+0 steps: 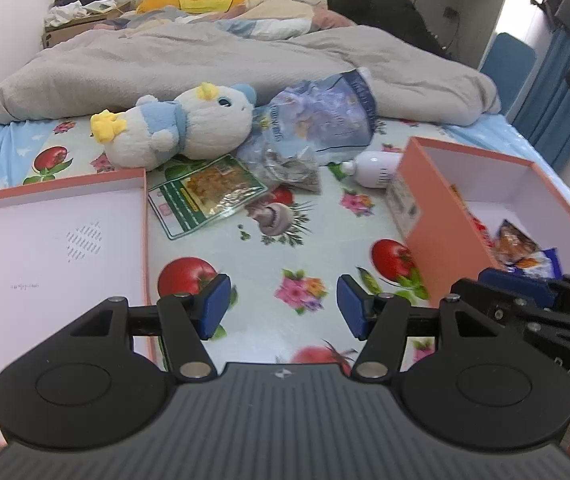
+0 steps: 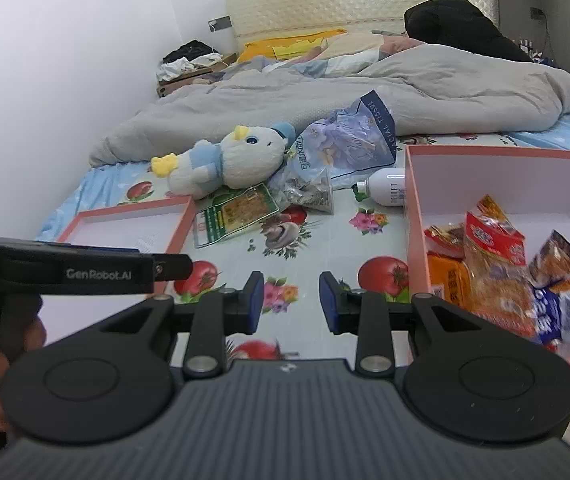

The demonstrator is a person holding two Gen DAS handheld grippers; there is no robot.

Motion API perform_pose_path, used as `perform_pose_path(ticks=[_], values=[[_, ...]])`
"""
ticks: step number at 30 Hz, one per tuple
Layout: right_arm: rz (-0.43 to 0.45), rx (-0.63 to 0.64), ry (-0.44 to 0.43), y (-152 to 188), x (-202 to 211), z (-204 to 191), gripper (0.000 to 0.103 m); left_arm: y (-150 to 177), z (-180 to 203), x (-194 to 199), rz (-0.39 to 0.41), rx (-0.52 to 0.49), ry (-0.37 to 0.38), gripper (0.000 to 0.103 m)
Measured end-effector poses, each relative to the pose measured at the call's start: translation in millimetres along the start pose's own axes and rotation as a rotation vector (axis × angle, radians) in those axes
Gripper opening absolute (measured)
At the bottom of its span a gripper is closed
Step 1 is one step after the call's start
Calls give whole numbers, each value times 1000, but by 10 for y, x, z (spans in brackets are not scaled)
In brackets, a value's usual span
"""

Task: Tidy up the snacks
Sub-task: 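Move the left tool to the green-labelled packet while the right tool approaches the clear bag, then grasp the green-labelled packet with the left tool while the right tool grasps the clear bag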

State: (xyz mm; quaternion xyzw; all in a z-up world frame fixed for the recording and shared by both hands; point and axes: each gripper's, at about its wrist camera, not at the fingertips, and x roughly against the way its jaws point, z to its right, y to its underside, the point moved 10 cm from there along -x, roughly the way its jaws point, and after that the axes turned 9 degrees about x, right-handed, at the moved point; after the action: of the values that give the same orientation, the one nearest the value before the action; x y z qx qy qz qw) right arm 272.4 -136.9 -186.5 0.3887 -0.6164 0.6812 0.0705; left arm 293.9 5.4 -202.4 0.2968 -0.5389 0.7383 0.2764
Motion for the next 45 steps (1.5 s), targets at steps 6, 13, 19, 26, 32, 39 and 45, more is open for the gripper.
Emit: perform_pose_path(ticks=[6, 13, 19, 26, 32, 39, 45], values=[[-14, 3, -16, -82, -470, 85, 34, -114, -134, -486, -25, -43, -39, 68], [-42, 20, -22, -176, -1034, 236, 37, -214, -216, -1059, -55, -146, -81, 69], [-71, 22, -47, -272, -1438, 259, 53, -283, -277, -1478, -66, -238, -131, 74], [-78, -22, -47, -446, -1887, 374, 75, -440, -375, -1890, -61, -315, -177, 82], [-114, -91, -12, -546, -2277, 523, 76, -537, -411, -2200, -27, -420, -260, 86], [-146, -254, -12, -636, -2579, 651, 76, -737, -417, -2385, 39, -452, -288, 89], [-178, -422, -3, -614, -2793, 749, 76, -822, -499, -2478, 48, -362, -233, 91]])
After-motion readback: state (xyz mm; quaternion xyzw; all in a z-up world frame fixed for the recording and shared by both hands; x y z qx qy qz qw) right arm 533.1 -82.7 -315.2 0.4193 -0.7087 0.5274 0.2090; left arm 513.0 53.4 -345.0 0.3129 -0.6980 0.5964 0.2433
